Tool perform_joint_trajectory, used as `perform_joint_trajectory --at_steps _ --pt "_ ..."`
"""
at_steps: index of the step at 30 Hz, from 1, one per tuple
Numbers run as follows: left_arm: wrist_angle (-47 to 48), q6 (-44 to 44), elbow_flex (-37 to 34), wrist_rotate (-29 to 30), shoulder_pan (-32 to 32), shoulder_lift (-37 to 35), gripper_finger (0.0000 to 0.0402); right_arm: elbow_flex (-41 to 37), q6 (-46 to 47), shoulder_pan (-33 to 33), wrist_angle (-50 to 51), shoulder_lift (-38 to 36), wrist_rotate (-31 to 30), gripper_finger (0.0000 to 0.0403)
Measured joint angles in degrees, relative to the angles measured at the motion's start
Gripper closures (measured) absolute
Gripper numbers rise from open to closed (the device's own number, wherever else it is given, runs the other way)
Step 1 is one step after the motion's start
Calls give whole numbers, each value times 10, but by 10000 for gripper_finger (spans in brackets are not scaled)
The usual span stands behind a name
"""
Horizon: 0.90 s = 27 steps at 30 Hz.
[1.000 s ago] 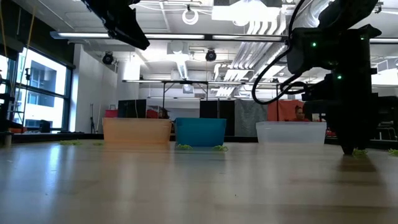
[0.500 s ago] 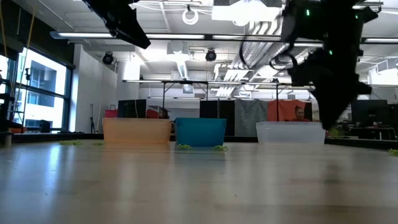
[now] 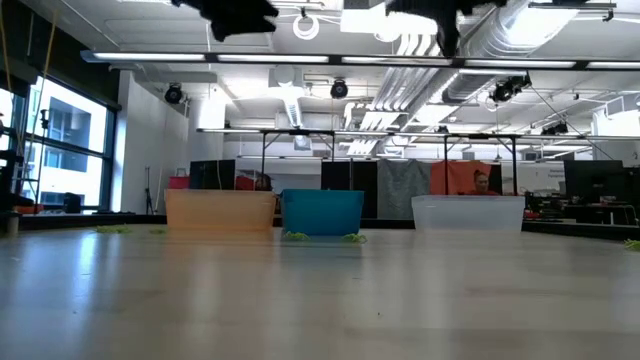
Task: Sort Halloween decoration
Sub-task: Put the green spider toy into the orange bin
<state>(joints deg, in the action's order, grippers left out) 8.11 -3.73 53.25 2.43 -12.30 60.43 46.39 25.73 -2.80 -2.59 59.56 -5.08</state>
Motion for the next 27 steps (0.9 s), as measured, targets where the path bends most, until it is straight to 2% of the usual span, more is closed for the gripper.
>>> perform_joint_trajectory --at_steps 2,4,9,12,15,20,27 --pt "-49 0 0 -38 -8 8 213 0 -32 -13 -89 0 42 402" --pt "-106 9 0 -81 -17 20 213 0 -53 -23 -142 1 60 402" --pt "-275 70 0 -206 -33 74 213 34 -91 -44 -155 34 70 403" --pt "-357 120 0 -244 -36 112 213 78 -133 -53 -152 75 108 403" --pt "-391 150 0 -248 -36 137 213 131 -158 -61 -119 111 141 403" --pt "-397 146 0 -244 -36 144 213 202 -168 -70 -51 149 174 403" --pt "-406 136 0 -243 -34 143 213 216 -168 -82 -40 159 175 403"
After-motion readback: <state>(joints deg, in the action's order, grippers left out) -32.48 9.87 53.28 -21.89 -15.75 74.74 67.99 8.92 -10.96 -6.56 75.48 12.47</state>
